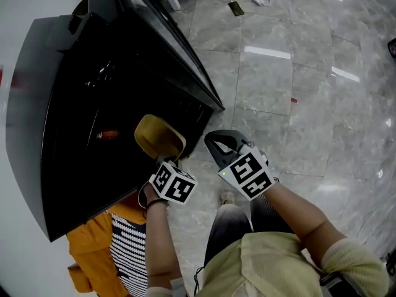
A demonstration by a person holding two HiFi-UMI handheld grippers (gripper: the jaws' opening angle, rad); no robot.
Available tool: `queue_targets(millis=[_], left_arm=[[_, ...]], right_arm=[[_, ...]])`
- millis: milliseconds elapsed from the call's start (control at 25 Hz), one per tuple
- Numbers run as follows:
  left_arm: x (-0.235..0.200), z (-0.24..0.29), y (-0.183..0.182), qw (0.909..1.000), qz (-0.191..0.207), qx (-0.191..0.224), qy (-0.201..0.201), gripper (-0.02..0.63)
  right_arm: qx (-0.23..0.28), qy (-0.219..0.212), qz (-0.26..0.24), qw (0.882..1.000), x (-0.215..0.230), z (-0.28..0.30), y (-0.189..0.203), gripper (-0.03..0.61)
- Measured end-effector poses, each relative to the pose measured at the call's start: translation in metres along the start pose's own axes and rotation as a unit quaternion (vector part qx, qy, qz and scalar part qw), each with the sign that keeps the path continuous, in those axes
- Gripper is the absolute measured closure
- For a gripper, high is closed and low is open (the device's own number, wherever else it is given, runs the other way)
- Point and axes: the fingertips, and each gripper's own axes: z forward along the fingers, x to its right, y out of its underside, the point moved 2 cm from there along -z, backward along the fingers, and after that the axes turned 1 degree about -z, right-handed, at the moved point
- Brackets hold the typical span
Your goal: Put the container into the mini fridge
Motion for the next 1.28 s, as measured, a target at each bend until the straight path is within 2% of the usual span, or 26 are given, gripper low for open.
queue_targets(millis=[480, 800, 1280], left_arm=[[-0.020, 0.005, 0.009, 0.9994, -0.035, -0.003, -0.009, 0.586], [-0.045, 0.005, 0.007, 0.9983, -0.050, 0.004, -0.031, 0.586], [-0.060, 0.015, 0.016, 0.9977, -0.054, 0.003, -0.042, 0.586]], right_arm=[[-0.002, -0.021, -0.054, 0.998, -0.012, 0.036, -0.009, 0.548], [0.014, -0.035, -0.076, 0.996, -0.019, 0.066, -0.031, 0.548], [0.021, -0.044, -0.095, 0.994, -0.020, 0.098, -0.036, 0.548]])
